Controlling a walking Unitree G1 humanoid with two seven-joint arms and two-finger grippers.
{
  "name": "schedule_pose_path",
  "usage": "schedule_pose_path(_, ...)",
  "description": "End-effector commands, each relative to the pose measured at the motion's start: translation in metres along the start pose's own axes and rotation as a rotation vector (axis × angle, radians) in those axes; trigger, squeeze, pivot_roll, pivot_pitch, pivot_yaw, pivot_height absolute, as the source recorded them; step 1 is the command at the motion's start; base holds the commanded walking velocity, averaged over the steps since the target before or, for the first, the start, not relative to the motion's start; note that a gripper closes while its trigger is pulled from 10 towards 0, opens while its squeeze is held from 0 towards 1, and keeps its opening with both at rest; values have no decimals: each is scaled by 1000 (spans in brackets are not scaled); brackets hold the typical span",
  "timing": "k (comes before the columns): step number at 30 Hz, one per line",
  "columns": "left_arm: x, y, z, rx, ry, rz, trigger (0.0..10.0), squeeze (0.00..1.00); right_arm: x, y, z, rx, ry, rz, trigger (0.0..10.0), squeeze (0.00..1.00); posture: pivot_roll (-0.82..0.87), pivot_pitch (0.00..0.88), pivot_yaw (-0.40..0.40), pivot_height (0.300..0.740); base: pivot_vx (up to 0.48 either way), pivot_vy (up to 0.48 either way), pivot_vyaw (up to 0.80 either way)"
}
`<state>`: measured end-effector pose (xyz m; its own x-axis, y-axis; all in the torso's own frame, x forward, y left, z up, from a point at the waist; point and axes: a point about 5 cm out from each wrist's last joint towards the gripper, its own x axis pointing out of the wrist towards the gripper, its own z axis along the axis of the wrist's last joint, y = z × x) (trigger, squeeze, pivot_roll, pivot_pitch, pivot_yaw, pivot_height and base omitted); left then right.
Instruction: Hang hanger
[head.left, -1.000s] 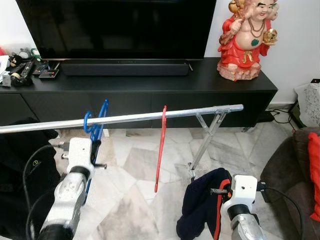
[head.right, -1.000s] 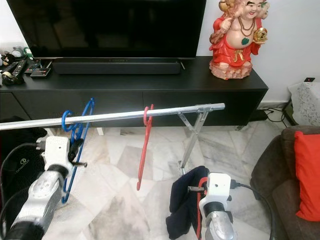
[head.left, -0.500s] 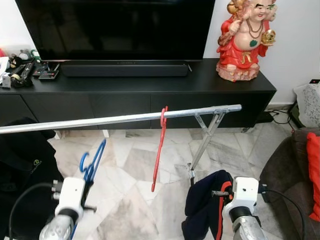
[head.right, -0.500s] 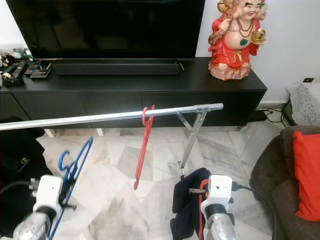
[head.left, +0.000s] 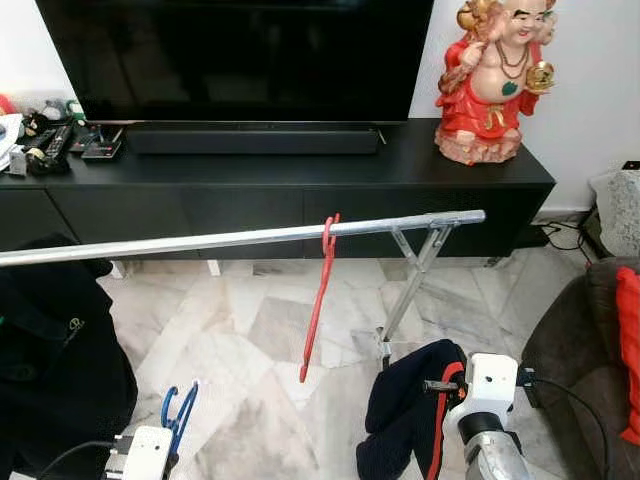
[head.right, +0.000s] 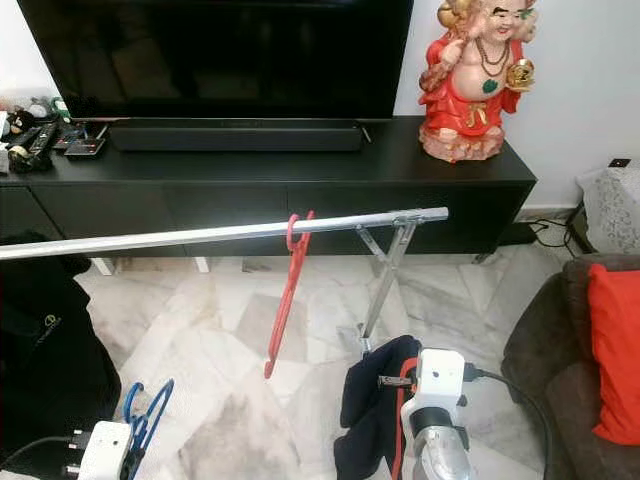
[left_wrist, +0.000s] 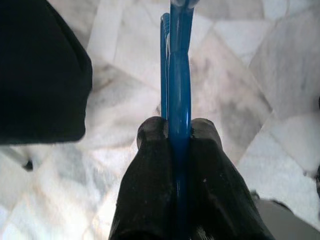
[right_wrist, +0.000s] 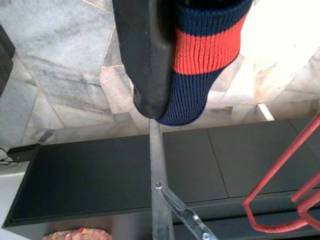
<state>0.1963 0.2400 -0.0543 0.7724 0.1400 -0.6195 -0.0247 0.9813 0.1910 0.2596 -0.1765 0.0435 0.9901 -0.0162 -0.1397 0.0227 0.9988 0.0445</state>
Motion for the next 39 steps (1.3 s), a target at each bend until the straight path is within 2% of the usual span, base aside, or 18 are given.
schedule_pose_path(1, -3, 0, -12, 14, 57, 4, 10000, 0, 0, -1, 2, 6, -16, -12, 10000, 0, -49, 95, 4, 721, 0, 274, 0)
schedule_pose_path(16, -9, -5, -31, 11, 118, -1, 10000, 0, 1, 0, 1, 14, -13, -16, 10000, 0, -42, 101, 7, 721, 0, 373, 0)
schedule_pose_path(34, -9, -5, -32, -1, 126, -1, 10000, 0, 5, -4, 4, 14, -23, -56, 10000, 0, -40, 98, 7, 721, 0, 377, 0)
schedule_pose_path(39, -9, -5, -31, 1, 121, -3, 10000, 0, 5, -6, 2, 9, -9, -75, 10000, 0, -38, 99, 9, 721, 0, 53, 0)
